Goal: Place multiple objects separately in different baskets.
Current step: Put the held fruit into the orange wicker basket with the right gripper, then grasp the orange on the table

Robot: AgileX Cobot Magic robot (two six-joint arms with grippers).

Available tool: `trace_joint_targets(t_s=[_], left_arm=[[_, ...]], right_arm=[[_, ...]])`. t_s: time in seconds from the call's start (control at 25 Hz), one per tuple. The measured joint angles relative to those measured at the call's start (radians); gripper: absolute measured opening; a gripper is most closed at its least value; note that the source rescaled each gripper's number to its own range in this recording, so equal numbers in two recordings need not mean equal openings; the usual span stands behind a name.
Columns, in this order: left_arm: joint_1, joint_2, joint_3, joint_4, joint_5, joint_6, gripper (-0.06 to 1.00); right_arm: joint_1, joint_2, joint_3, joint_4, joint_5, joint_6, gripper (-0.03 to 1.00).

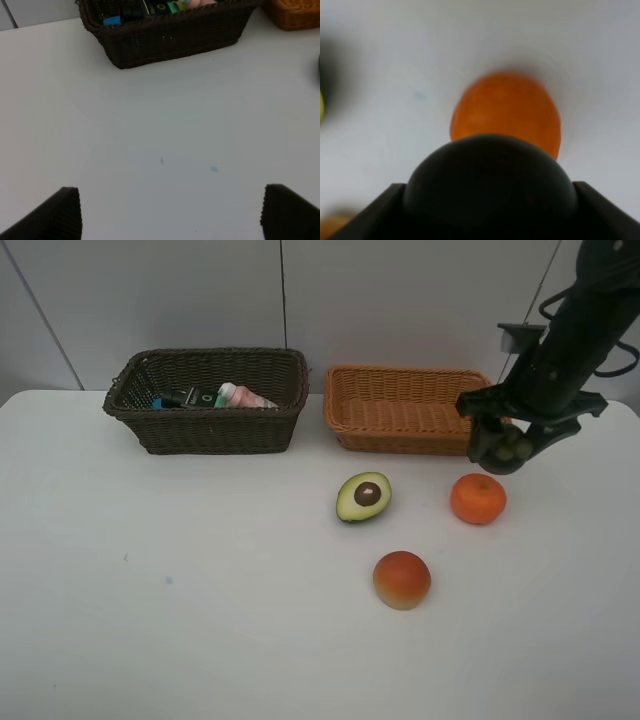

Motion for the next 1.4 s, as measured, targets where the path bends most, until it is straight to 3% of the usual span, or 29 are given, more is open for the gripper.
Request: trace_joint_targets(t_s=[0.44, 0.72, 0.76, 0.88, 0.96, 1.24, 1.4], left_arm=[[0.0, 0.0, 0.0, 0.0, 0.0, 0.0, 0.88], [0.0, 0.0, 0.0, 0.0, 0.0, 0.0, 0.88], [0.0, 0.0, 0.0, 0.0, 0.0, 0.0, 0.88], [0.0, 0.0, 0.0, 0.0, 0.0, 0.0, 0.88], [0.0, 0.0, 0.0, 0.0, 0.0, 0.0, 0.88], [0.0, 0.0, 0.0, 0.0, 0.0, 0.0, 0.88], [0.0, 0.0, 0.0, 0.0, 0.0, 0.0, 0.88]], right_arm=[[-0.071, 0.433, -0.612, -0.025, 0.044, -0.078, 0.21], [-0.088, 0.576, -0.714, -0.039, 0.069, -0.078, 0.21], [-0.088, 0.579, -0.714, -0.038, 0.068, -0.078, 0.29], [-0.088, 0.578, -0.72, -0.034, 0.069, -0.078, 0.72], [-0.088, 0.572, -0.72, -0.026, 0.079, -0.078, 0.83], [-0.088, 0.465, -0.72, 0.011, 0.197, -0.07, 0.85], [-0.084, 0.334, -0.648, 0.044, 0.21, -0.051, 0.85]])
